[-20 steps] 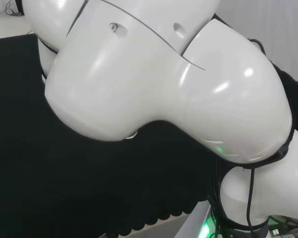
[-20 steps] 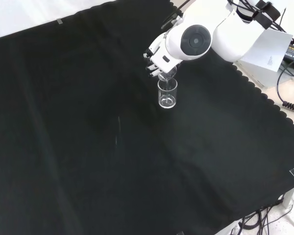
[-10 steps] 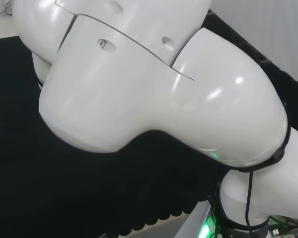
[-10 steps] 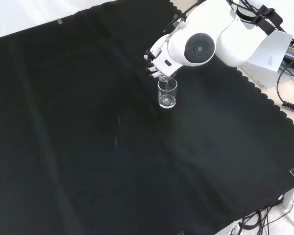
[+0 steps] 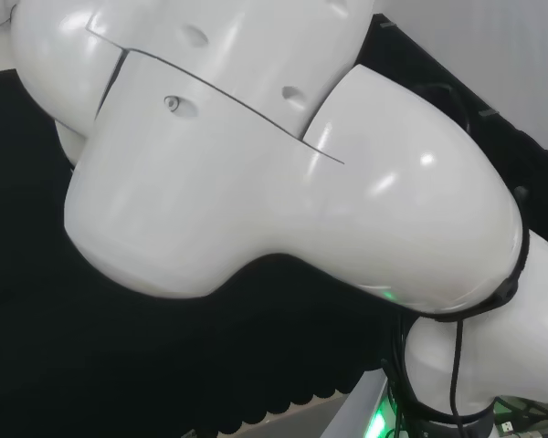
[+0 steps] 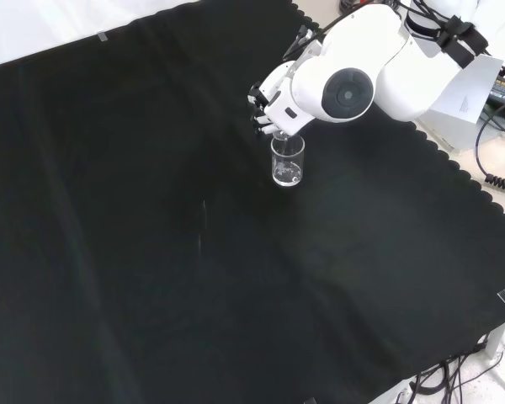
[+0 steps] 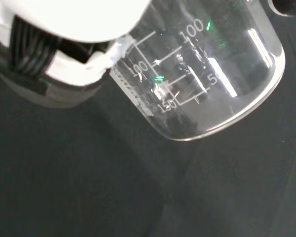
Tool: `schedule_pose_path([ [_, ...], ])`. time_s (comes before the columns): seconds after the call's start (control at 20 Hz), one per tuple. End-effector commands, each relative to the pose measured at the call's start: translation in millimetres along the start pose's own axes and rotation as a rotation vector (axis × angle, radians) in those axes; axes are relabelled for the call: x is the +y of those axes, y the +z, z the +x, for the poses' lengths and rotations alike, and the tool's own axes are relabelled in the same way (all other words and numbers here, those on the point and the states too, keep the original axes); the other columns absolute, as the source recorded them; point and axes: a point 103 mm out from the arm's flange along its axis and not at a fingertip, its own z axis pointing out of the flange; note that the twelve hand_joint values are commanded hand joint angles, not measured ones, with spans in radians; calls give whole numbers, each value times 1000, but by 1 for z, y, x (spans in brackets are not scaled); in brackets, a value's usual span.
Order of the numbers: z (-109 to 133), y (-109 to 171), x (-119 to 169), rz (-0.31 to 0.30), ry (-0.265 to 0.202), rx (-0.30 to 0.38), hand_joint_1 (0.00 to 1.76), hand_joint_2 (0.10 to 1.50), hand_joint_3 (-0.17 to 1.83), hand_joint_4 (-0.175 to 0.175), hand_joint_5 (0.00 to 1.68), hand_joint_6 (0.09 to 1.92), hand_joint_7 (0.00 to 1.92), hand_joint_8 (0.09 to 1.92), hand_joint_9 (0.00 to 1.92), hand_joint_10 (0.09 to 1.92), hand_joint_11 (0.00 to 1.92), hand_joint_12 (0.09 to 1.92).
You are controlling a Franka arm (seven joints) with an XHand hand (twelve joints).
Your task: Pour the water from the handheld beaker into the one on the table.
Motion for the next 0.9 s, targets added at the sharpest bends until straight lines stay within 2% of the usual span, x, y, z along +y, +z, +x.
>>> schedule_pose_path([
  [0.05, 0, 1, 1, 19, 4, -18, 1153, 596, 784, 99, 1262, 753, 1521, 752, 1810, 233, 1494, 659],
  [0.5, 0, -5, 1, 24, 9, -29, 1152, 596, 784, 103, 1260, 755, 1520, 754, 1809, 236, 1493, 658],
  [0.65, -3, -1, 2, 9, 9, 19, 1152, 597, 784, 104, 1260, 756, 1519, 755, 1809, 237, 1493, 657],
  [0.9, -13, 5, 0, -41, 15, 173, 1152, 597, 784, 106, 1259, 757, 1519, 755, 1807, 238, 1493, 657],
])
